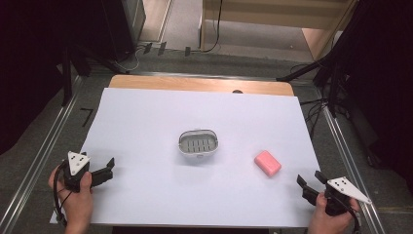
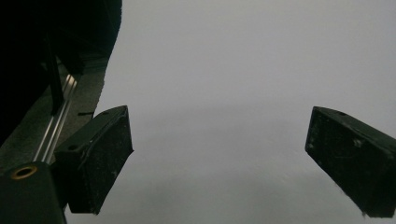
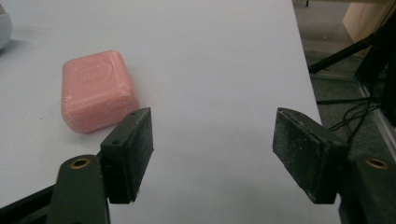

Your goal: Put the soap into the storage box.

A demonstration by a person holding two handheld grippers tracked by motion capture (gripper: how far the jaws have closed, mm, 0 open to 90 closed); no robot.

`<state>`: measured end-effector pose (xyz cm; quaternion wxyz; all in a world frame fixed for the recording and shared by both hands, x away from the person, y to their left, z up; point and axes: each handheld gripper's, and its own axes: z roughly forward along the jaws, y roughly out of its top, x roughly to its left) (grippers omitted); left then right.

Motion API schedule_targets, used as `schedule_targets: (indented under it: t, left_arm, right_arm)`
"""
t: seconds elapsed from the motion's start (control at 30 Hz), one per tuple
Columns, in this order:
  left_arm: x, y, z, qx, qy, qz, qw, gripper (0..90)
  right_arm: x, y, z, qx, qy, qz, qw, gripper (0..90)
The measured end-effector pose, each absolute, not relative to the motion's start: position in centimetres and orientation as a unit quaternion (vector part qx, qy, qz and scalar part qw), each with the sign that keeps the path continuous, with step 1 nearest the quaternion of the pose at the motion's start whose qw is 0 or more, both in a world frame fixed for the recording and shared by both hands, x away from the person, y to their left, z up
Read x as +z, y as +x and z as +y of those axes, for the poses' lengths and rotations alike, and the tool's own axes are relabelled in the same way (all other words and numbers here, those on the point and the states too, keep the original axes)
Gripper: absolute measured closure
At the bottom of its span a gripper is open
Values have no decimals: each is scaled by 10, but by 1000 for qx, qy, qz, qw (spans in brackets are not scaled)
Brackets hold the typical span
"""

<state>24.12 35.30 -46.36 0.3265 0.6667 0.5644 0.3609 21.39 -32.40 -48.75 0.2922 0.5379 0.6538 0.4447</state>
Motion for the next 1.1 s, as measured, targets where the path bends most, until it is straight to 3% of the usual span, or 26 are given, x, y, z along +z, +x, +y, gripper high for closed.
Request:
schedule_targets:
  t: [0.13,0.17,0.23,0.33,0.5,1.1]
  left_arm:
    - [-464,242,352,360,668,565,324,80]
    - [-464,242,352,361,667,565,324,80]
    - [-464,242,352,361,669,563,325,80]
    - [-464,242,352,361,669,564,325,80]
    - [-464,241,351,366,670,559,324,80]
    - [-465,240,348,373,677,550,317,80]
  right_arm:
    - [-487,212,-327,462,536,647,285,353]
    - [-486,210,-327,465,528,650,287,282]
    - [-486,211,-325,457,535,650,289,283]
    - [-486,213,-323,457,539,659,256,291]
    - [-476,221,-314,461,507,686,246,194]
    - [-450,256,-285,348,455,796,196,205]
